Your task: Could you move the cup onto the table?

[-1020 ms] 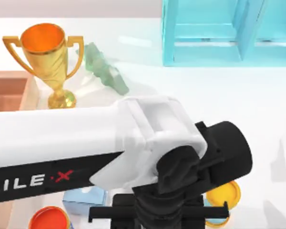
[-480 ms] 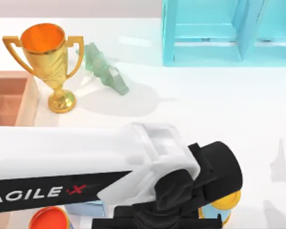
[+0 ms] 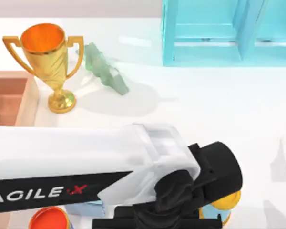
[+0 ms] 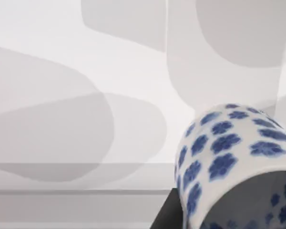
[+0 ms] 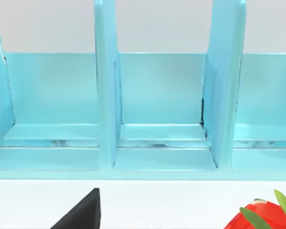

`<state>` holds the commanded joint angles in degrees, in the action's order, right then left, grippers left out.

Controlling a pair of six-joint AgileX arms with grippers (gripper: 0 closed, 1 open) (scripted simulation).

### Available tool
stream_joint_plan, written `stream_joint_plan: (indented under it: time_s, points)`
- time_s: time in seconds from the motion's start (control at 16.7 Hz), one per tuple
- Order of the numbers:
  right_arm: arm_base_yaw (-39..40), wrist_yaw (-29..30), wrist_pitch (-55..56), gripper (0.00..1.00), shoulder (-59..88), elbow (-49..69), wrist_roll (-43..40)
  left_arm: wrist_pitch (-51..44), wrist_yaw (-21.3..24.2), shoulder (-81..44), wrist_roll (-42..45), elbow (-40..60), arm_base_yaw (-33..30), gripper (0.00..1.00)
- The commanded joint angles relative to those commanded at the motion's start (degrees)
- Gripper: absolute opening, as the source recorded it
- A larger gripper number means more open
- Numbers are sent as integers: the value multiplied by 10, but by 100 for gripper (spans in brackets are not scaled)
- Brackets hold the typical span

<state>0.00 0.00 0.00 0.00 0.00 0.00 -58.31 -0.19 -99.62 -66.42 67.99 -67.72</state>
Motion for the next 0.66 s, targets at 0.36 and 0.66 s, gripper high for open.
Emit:
stream_joint_plan:
  time_s: [0.36,0.66]
  points:
    - [0,0,0,100,0,0,0,0,0,0,0,0,0,100]
    - [0,0,0,100,0,0,0,0,0,0,0,0,0,100]
